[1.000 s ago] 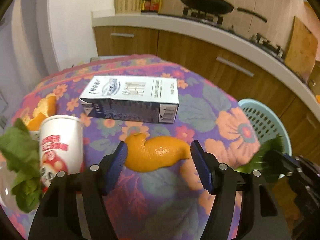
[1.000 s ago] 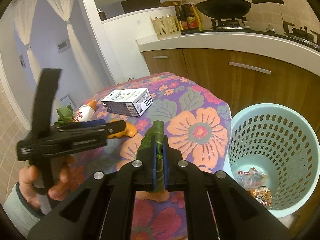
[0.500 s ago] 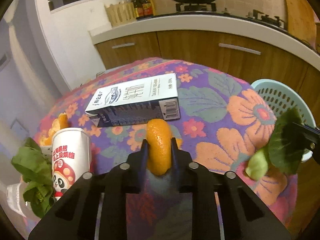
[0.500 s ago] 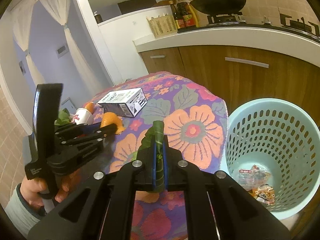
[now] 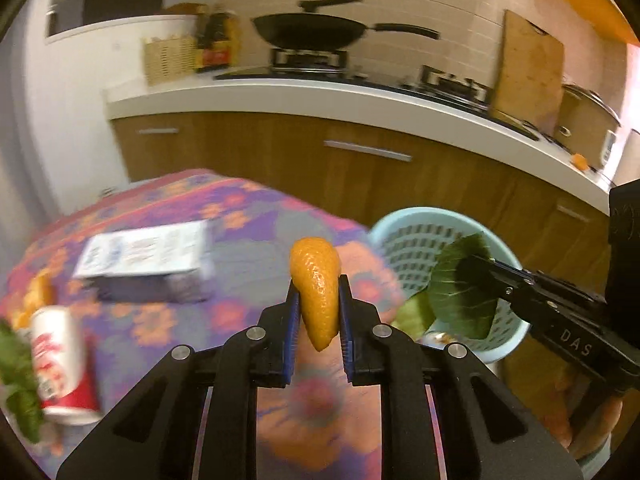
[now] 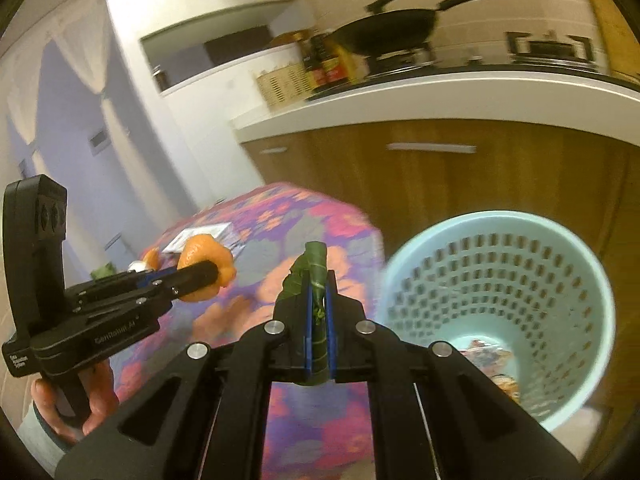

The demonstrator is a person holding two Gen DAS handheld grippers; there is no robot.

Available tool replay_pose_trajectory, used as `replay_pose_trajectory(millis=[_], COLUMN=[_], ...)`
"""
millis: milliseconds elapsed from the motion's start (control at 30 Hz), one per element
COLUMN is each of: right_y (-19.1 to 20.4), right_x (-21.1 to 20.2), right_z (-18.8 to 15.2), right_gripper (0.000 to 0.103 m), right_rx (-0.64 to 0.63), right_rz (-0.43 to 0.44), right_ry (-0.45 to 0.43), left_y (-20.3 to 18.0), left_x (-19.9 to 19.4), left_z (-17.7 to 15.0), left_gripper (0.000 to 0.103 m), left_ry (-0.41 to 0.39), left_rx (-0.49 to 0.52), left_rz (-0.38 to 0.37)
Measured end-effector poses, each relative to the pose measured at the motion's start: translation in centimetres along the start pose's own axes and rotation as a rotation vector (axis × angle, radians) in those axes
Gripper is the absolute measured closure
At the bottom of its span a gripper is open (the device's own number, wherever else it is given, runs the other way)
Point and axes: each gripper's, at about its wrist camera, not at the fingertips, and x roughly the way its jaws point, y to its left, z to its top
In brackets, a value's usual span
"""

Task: Collect trash
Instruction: 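Drop the leaf and orange peel into the blue basket from both tools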

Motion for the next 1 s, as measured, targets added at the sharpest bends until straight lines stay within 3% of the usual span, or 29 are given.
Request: replay_pose_trajectory(millis=[267, 533, 633, 700, 800, 1000], right_y=[-6.6, -11.0, -12.0, -12.5, -13.3, -13.7], right_x=[-1.6, -0.7, -0.2, -0.2, -0.7, -1.5], right_z=[0.5, -0.7, -1.0, -1.2, -1.6, -1.7], right_gripper=[0.099, 0.099, 0.098, 0.092, 0.072, 0.066], right_rx=[0.100, 0.192, 0.213, 0.222, 0.252, 0.270], right_rz=[-0.135, -0.219, -0.213, -0.229, -0.213, -0.216], right_ry=[0.002, 0.062, 0.093, 0.098, 0.087, 0.074], left_y=[-6.9, -9.5, -10.2, -10.5, -11.0, -11.2], left_x=[5.2, 9.0, 9.8, 9.8, 9.8, 9.2], left_z=[1.7, 1.7, 1.9, 1.9, 1.9, 1.8], left_gripper=[0.087, 0.084, 0.080, 0.078, 0.066, 0.065], left_ry=[0.061, 0.134, 0.154, 0.144, 0.140, 0.123], left_rx=[0.099, 0.083, 0.093, 0.098, 0.111, 0.121], left_rz=[-0.107, -0.165, -0.169, -0.162, -0.166, -0.169])
